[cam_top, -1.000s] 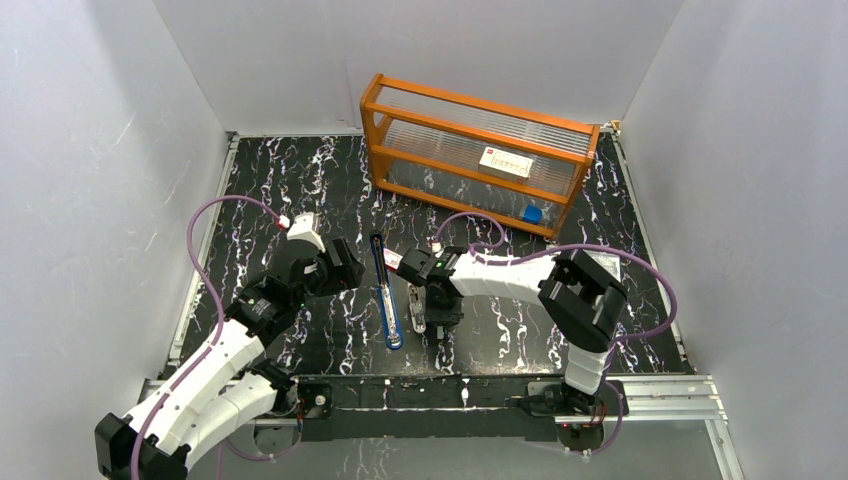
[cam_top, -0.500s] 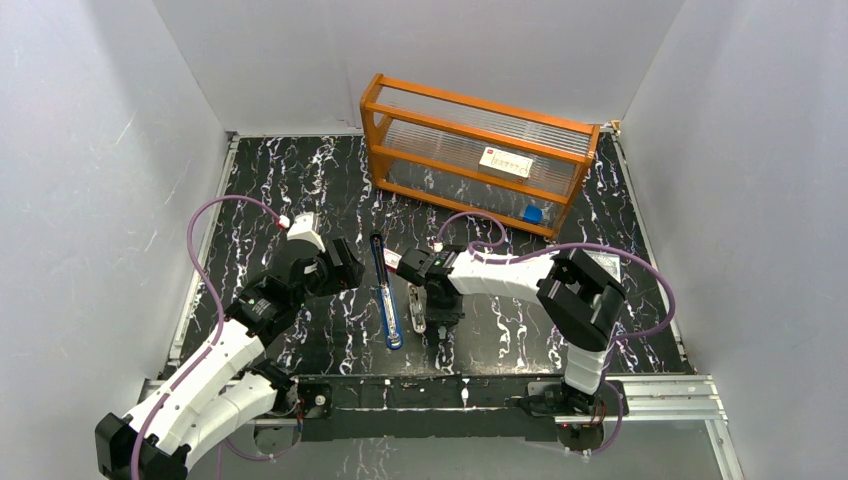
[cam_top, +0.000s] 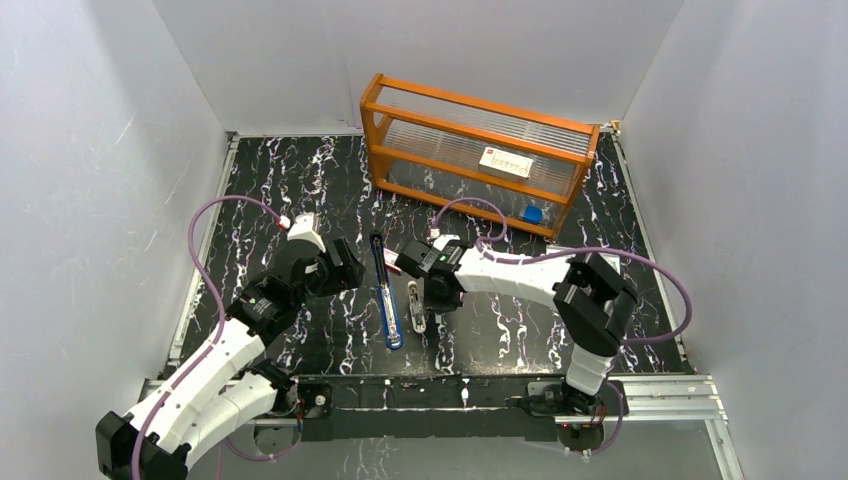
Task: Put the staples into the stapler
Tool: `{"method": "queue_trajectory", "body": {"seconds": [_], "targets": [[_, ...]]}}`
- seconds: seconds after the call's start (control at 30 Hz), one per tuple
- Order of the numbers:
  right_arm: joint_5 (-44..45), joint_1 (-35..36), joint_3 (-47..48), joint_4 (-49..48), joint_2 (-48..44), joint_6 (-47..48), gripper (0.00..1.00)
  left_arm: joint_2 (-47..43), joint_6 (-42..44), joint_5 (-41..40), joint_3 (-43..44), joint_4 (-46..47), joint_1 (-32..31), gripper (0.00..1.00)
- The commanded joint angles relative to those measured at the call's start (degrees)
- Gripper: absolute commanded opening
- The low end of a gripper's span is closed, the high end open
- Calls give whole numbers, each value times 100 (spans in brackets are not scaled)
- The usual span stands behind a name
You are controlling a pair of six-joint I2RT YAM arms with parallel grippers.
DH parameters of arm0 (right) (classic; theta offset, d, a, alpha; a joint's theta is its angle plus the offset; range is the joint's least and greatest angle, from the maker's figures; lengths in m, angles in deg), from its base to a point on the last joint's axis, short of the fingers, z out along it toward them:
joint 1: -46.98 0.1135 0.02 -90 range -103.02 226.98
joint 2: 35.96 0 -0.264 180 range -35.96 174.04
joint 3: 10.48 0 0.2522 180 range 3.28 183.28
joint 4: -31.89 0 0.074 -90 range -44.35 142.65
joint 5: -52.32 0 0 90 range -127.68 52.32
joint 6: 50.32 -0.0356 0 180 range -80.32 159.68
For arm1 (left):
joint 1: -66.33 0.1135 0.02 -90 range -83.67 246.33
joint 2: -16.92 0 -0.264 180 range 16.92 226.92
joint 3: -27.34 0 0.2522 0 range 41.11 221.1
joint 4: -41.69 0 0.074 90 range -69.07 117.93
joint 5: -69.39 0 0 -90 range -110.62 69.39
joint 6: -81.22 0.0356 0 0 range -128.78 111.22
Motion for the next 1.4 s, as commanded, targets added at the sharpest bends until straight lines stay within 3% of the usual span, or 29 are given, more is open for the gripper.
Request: {"method": "queue_trajectory", "body": {"seconds": [0.0, 0.33, 0.43, 0.63, 0.83, 1.13, 1.37], "targets": [[394, 20, 75, -448, -438, 365, 25, -280, -123, -147, 161, 41, 9, 81], [745, 201, 233, -891, -734, 1078, 25, 31, -794, -269, 487, -677, 60, 82], [757, 273, 269, -1184, -837, 1322, 25, 286, -880, 511, 515, -711, 346, 82], [788, 354, 387, -1644, -938, 1814, 25, 1025, -982, 2711, 340, -643, 1693, 81], [856, 483, 600, -1754, -802, 2028, 26, 1641, -972, 3783, 177, -37, 2274, 80], [1317, 957, 1079, -1526, -259, 1783, 26, 2212, 244, 3936, 685, -364, 2510, 80], [1654, 1240, 1144, -1489, 56, 1431, 26, 2377, 270, 3977, 403, -267, 2724, 81]]}}
